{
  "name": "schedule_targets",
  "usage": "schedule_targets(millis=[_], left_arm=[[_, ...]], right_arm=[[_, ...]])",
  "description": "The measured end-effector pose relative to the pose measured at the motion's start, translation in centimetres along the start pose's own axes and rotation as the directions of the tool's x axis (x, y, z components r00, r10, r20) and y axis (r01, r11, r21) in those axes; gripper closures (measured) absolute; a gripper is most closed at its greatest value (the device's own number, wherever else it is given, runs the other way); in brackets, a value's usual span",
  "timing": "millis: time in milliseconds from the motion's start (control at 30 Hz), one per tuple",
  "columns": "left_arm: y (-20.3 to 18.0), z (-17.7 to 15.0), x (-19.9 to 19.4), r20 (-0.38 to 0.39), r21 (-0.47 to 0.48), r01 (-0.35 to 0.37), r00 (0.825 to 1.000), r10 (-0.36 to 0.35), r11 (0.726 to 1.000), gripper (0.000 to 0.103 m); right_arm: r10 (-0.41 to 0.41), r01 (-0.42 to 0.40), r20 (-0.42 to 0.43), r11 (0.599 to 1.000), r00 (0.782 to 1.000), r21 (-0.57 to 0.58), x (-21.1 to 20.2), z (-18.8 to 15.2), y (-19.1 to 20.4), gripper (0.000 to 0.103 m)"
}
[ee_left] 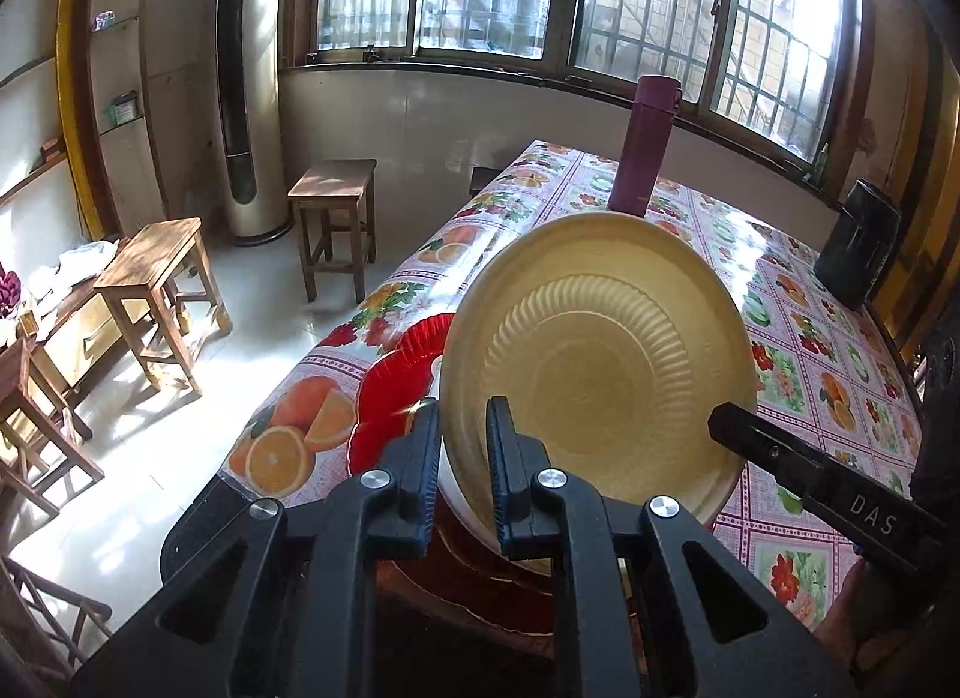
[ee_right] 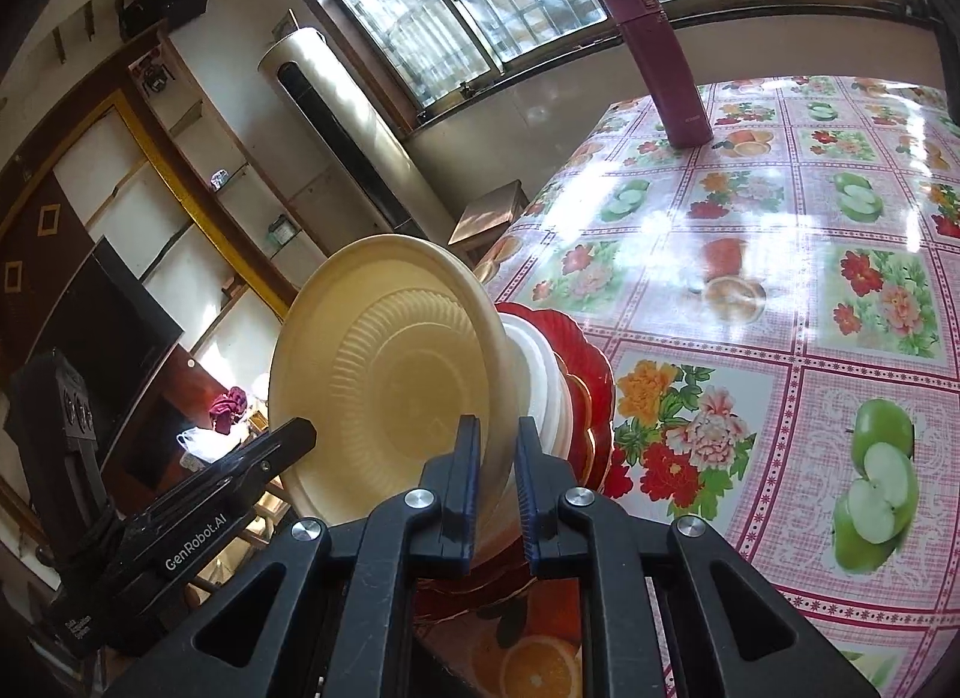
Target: Organize plates and bowls
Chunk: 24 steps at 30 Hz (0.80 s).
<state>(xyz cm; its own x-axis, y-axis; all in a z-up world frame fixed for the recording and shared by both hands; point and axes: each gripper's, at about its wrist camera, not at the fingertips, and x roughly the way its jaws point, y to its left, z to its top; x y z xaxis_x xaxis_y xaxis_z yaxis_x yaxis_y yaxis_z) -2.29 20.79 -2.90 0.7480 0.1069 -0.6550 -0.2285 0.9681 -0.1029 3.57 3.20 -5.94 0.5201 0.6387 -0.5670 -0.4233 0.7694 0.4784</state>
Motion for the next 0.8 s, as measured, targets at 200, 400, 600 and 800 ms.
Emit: schedule_targets(millis=[200, 400, 600, 800], left_arm=[[1.2, -0.2, -0.3, 0.024, -0.027, -0.025, 0.999, 0.026, 0.999, 0.041], [1.5, -0.1, -1.9, 0.129, -0.029, -0.091, 0.987, 0.094, 0.995, 0.020], [0.4, -0.6, -2.7, 0.178, 0.004, -0.172, 0.969, 0.169, 0.985, 0.016], [-1.0, -1.2, -3.1, 0.187, 0.037, -0.324, 0.932, 0.312, 0.945, 0.016]], right_arm=[[-0.014, 0.014, 0.007, 1.000, 1.000, -0.017, 0.0, -0.2, -0.1, 0.087], [-0.048, 0.049, 0.029, 0.998, 0.998, -0.048, -0.6, -0.5, 0.1, 0.058], [-0.012, 0.016, 0.090, 0.999, 0.996, -0.046, -2.6, -0.9, -1.0, 0.027], [0.050, -0.026, 0.197, 0.992, 0.979, -0.121, -5.9, -2.3, -1.1, 0.019]])
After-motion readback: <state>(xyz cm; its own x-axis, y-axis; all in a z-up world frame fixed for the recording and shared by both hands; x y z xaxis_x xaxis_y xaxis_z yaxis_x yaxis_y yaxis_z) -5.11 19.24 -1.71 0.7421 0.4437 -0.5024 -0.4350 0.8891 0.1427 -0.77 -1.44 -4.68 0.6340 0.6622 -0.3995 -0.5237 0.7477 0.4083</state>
